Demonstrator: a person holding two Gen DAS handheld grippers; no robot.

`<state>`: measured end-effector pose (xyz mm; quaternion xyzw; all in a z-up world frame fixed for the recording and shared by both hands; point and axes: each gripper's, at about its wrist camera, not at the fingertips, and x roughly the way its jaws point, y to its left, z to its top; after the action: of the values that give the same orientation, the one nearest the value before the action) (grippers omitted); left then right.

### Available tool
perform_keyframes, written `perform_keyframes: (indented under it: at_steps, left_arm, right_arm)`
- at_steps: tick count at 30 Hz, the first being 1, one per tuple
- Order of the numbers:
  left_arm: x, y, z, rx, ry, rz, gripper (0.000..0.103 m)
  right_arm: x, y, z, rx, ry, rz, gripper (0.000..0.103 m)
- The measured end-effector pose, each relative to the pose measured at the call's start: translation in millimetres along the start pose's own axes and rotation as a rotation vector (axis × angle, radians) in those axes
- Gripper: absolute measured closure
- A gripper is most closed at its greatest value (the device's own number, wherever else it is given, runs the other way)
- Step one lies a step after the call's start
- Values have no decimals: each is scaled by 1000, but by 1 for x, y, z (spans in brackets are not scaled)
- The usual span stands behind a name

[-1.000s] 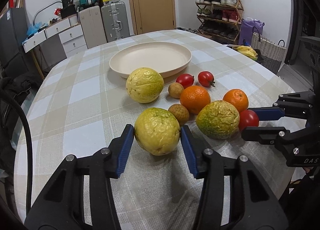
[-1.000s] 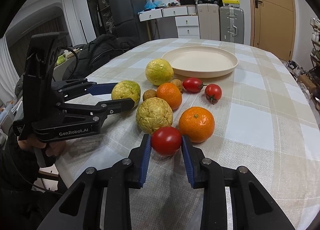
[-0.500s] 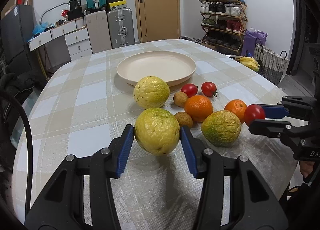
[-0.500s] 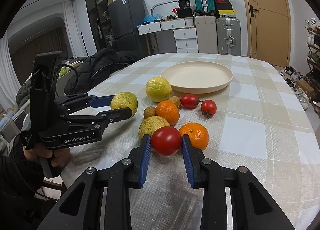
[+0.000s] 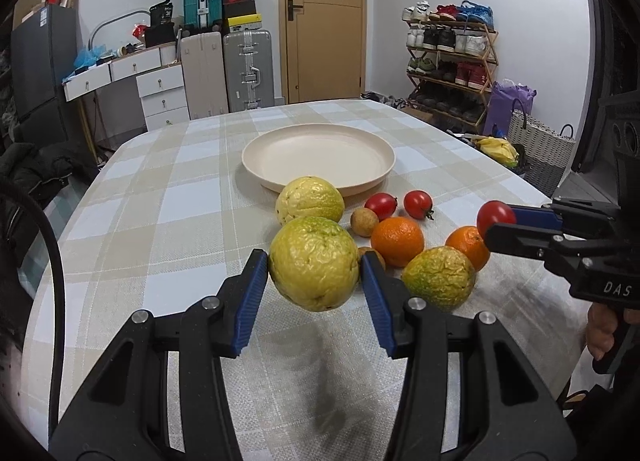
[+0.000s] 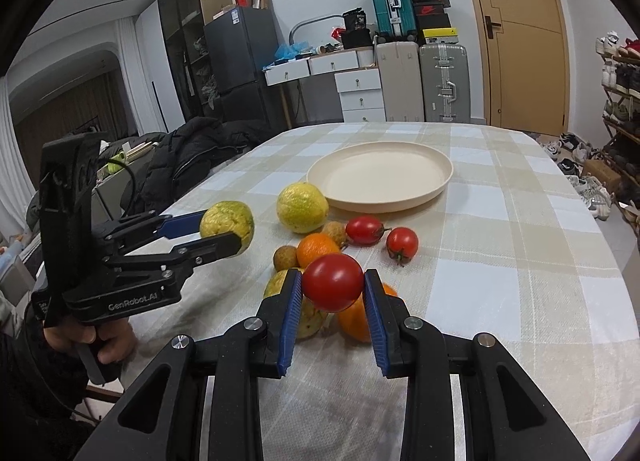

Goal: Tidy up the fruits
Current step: 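Lift the yellow fruit with the left gripper while the right gripper lifts the tomato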

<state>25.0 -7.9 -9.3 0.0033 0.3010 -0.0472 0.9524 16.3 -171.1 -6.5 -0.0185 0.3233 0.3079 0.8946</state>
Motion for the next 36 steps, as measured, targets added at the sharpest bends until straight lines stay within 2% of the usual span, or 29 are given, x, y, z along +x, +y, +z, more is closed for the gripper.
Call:
perform_keyframes:
  at_steps: [4, 17, 34, 35, 36]
  left_arm:
    - [-1, 5, 4, -31, 0, 0, 58]
    - [-3, 4, 31, -11, -55, 11, 58]
    - [27, 11, 65, -53, -72, 16, 58]
    - [28, 10, 66, -45, -79, 22, 61]
    - [30, 9, 68, -34, -81, 22, 71]
  right_arm:
    - [2, -5, 9, 11, -9, -6, 71]
    - [6, -17, 34, 37, -28, -27, 71]
    - [29, -32, 69, 86, -15, -22, 71]
    - [30, -32, 70, 87, -14, -22, 71]
    - [32, -32, 71, 85, -12, -27, 71]
